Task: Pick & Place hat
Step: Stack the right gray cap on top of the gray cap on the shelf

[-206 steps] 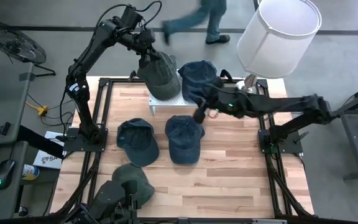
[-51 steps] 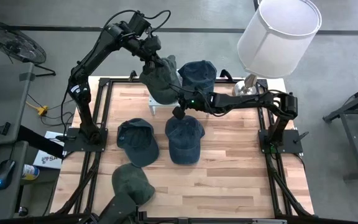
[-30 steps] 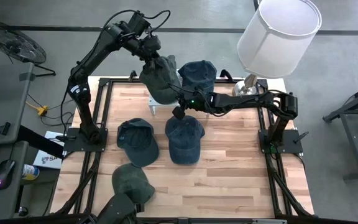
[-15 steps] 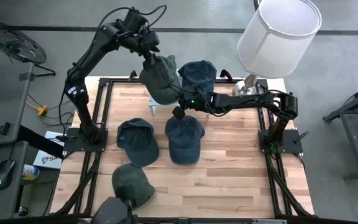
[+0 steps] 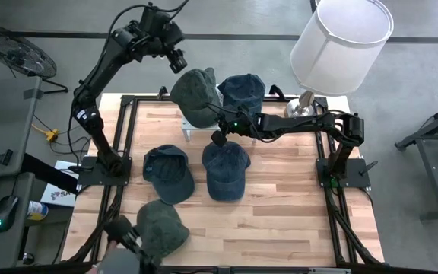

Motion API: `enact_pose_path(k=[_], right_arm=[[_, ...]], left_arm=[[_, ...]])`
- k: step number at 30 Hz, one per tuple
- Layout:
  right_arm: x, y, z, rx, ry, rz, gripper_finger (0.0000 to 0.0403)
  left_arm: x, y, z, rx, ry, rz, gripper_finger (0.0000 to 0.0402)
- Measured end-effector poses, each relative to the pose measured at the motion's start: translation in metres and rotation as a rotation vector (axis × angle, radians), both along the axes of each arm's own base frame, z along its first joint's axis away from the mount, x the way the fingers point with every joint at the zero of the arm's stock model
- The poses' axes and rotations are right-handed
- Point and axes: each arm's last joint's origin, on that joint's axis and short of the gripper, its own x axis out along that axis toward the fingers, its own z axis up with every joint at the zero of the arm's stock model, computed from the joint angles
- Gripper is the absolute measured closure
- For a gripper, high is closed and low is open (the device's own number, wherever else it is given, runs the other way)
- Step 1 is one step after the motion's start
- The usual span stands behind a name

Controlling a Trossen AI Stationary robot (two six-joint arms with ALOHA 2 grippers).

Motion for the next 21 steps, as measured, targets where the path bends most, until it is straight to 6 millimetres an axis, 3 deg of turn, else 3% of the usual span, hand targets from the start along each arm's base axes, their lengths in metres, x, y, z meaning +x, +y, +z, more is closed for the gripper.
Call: enact_pose_path(k=[3, 6, 14, 21], right_arm=[[0.0, 0.0, 0.0, -0.001, 0.001, -0.001, 0.0403], [0.0, 0.0, 0.0, 0.005, -0.002, -0.003, 0.0403], [0.0, 0.0, 0.0, 0.031, -0.016, -0.021, 0.0403], [0.0, 0.0, 0.0, 0.032, -0.016, -0.022, 0.0403]], left_arm=[[-0.002, 0.01, -0.006, 0.006, 0.039, 0.063, 0.0195], [-0.006, 0.017, -0.008, -0.052, -0.031, 0.047, 0.0195], [-0.041, 0.046, -0.01, -0.217, -0.247, 0.081, 0.0195], [-0.062, 0.076, -0.037, -0.247, -0.29, 0.248, 0.0196]])
